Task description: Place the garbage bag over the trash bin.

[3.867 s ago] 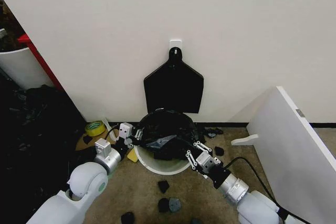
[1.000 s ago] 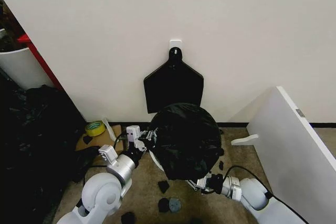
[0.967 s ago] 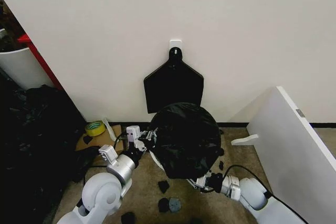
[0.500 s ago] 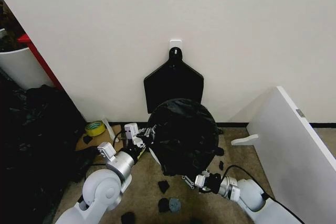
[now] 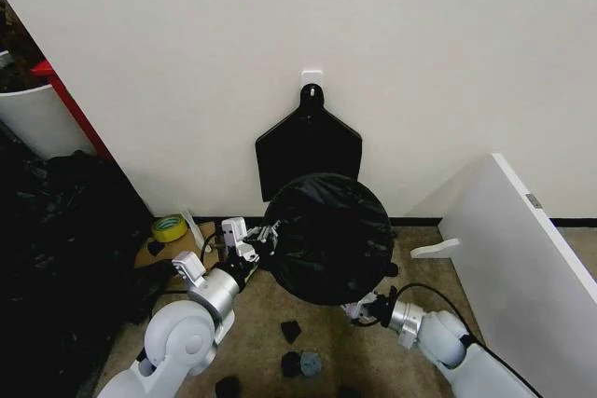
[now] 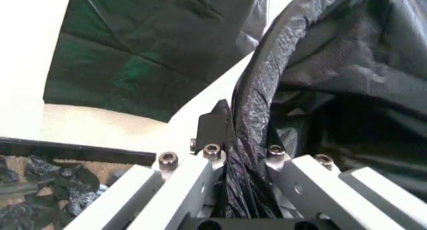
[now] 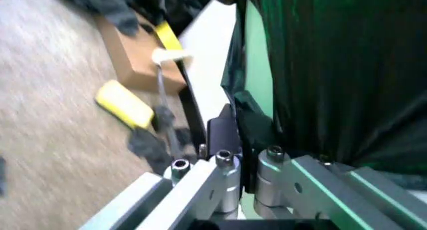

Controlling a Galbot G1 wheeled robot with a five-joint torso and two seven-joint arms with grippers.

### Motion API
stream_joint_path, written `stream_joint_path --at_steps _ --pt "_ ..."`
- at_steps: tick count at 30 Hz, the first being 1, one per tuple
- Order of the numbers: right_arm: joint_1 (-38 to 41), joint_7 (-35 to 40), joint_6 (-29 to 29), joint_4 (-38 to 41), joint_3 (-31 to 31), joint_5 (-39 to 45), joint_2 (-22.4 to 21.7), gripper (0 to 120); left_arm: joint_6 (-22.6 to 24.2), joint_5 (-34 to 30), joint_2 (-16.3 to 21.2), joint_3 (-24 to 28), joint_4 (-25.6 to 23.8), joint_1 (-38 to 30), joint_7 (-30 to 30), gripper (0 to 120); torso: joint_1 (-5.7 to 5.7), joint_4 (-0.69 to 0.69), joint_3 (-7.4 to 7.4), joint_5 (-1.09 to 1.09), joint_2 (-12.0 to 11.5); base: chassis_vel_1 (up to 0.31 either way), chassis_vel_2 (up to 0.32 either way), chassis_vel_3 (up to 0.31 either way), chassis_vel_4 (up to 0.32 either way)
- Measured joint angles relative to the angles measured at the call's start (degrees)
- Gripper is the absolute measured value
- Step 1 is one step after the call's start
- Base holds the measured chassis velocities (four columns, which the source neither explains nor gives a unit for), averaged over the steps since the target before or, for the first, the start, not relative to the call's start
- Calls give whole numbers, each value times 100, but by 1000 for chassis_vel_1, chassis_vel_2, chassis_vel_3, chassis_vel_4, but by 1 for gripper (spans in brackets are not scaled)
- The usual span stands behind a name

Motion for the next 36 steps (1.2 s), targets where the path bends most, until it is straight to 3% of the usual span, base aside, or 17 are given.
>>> stream_joint_path --at_steps 6,9,13,14,19,28,34,36 --pt "-3 358 -74 -52 131 77 -226 0 -11 3 66 -72 90 -73 9 1 0 0 0 -1 0 0 0 0 0" --pt "-63 267 15 -64 67 719 -373 0 -41 30 94 -107 165 -117 25 1 0 0 0 -1 0 0 0 0 0" --pt "-183 -970 384 -71 -128 2541 -584 15 -92 106 119 -158 259 -173 47 1 0 -1 0 0 0 0 0 0 0" --pt "-183 -970 384 -71 -128 2541 -584 15 -92 106 119 -158 259 -173 47 1 0 -1 0 0 0 0 0 0 0" --pt "-234 -2840 566 -82 -75 4129 -813 34 -170 174 172 -195 350 -224 70 1 0 0 0 0 0 0 0 0 0" --pt "-384 -4643 543 170 367 5412 -1207 67 -298 413 198 -222 485 -237 83 1 0 0 0 1 0 0 0 0 0" --pt "-640 -4733 271 859 619 6377 -1354 88 -521 757 142 -126 559 -161 46 1 0 0 0 0 0 0 0 0 0" --pt "-819 -4245 130 1356 632 6704 -1396 83 -602 919 100 -46 581 -122 2 1 0 0 0 0 0 0 0 0 0"
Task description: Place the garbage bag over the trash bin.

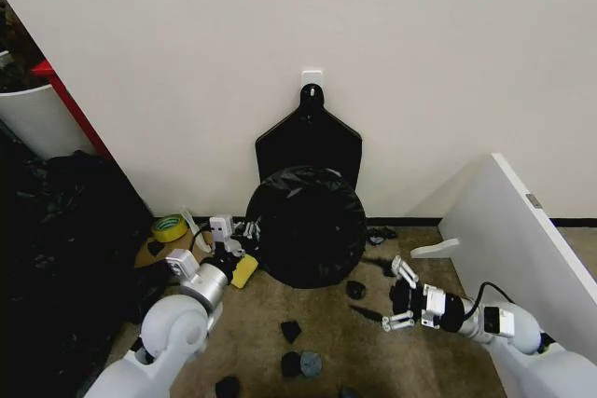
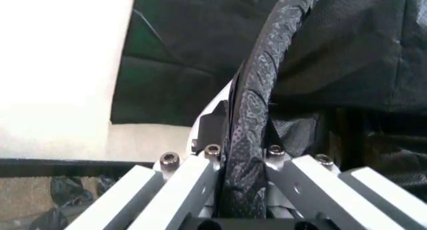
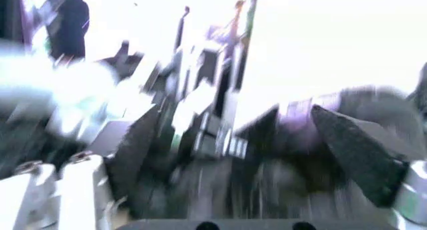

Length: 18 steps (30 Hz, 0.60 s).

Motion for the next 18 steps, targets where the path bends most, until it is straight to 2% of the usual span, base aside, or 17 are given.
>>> stream_joint_path --at_steps 2,5,7,8,10,12,13,14,15,16,18 --pt "-51 209 -43 146 -11 53 -9 80 -21 52 -18 30 4 13 -18 1 0 0 0 0 0 0 0 0 0" --pt "-315 1436 -343 990 -191 54 -31 66 -96 312 -100 133 17 70 -87 1 0 0 0 -1 0 0 0 0 0" --pt "-526 2958 -703 1682 -459 -762 2 57 -176 571 -175 176 23 130 -171 1 0 0 0 -1 0 0 0 0 0" --pt "-526 2958 -703 1682 -459 -762 2 57 -176 571 -175 176 23 130 -171 1 0 0 0 -1 0 0 0 0 0" --pt "-601 4557 -1294 2171 -855 -1772 43 49 -272 822 -214 196 28 190 -253 1 0 -1 0 -2 1 0 0 0 0" --pt "-517 6320 -2409 2665 -1585 -2439 79 39 -431 1045 -264 212 68 235 -322 1 0 0 0 -1 1 0 0 0 0" --pt "-517 6320 -2409 2665 -1585 -2439 79 39 -431 1045 -264 212 68 235 -322 1 0 0 0 -1 1 0 0 0 0" --pt "-383 7204 -3114 2951 -2041 -2536 164 35 -501 1139 -320 236 80 259 -343 1 0 1 0 -2 1 0 0 0 0" --pt "-339 7490 -3361 3033 -2173 -2545 211 32 -517 1163 -339 250 87 259 -345 1 0 2 0 -1 1 0 0 0 0" --pt "-211 8039 -3917 3162 -2423 -2547 355 26 -546 1230 -387 279 99 259 -349 1 0 -1 0 -2 1 0 0 0 0" --pt "14 8445 -4435 3150 -2655 -2546 531 21 -578 1334 -445 299 109 265 -355 1 0 -2 0 -2 1 0 0 0 0"
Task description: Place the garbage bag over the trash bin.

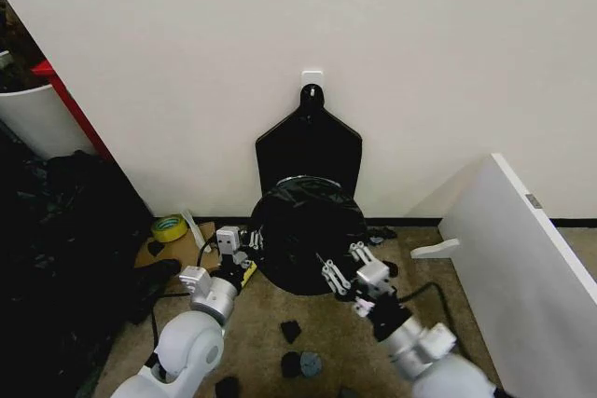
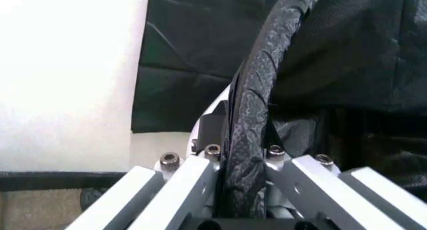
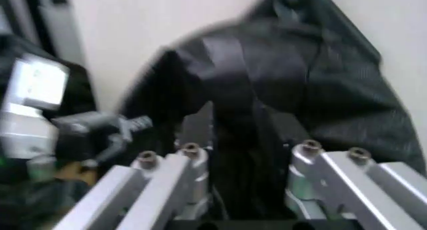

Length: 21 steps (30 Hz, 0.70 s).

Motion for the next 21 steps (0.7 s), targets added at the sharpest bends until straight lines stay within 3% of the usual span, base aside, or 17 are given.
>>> stream_joint_path --at_steps 6,17,21 --pt "670 623 -768 -380 -449 67 399 0 -41 162 -49 18 6 20 -4 1 0 3 1 1 0 0 0 0 0" --pt "1490 1246 -1334 -915 -972 226 941 0 -105 321 -51 31 103 5 2 1 0 2 1 0 -1 0 0 0 0" --pt "2305 1932 -2089 -1437 -1378 798 1396 0 -198 588 -66 35 144 18 29 1 0 2 1 0 -1 0 0 0 0"
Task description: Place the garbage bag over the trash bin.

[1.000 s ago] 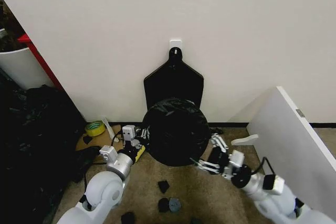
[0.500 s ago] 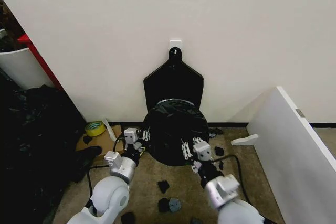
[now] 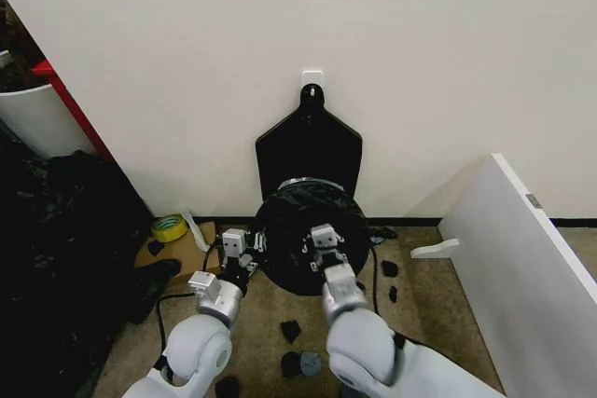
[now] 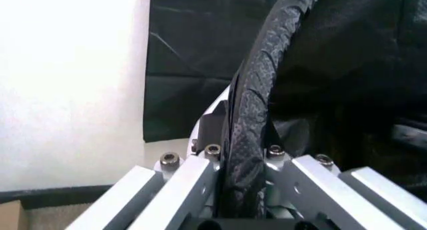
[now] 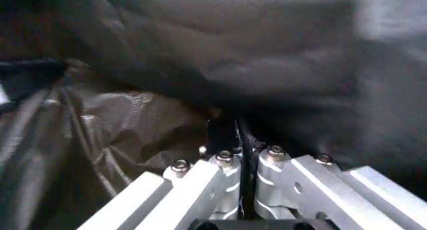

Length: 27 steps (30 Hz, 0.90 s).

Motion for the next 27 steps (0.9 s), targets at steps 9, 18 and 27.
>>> stream_joint_path --at_steps 9,18,27 --pt "914 454 -656 -584 -235 1189 201 0 -170 429 66 0 -5 82 78 1 0 0 0 1 -1 0 0 0 0" --pt "1344 513 -826 -1374 -233 1524 357 0 -230 595 110 -8 -183 202 171 1 0 0 0 2 -1 0 0 0 0" --pt "1374 67 -492 -1821 33 1035 291 0 -235 703 156 -8 -244 279 246 1 0 0 0 1 -1 0 0 0 0"
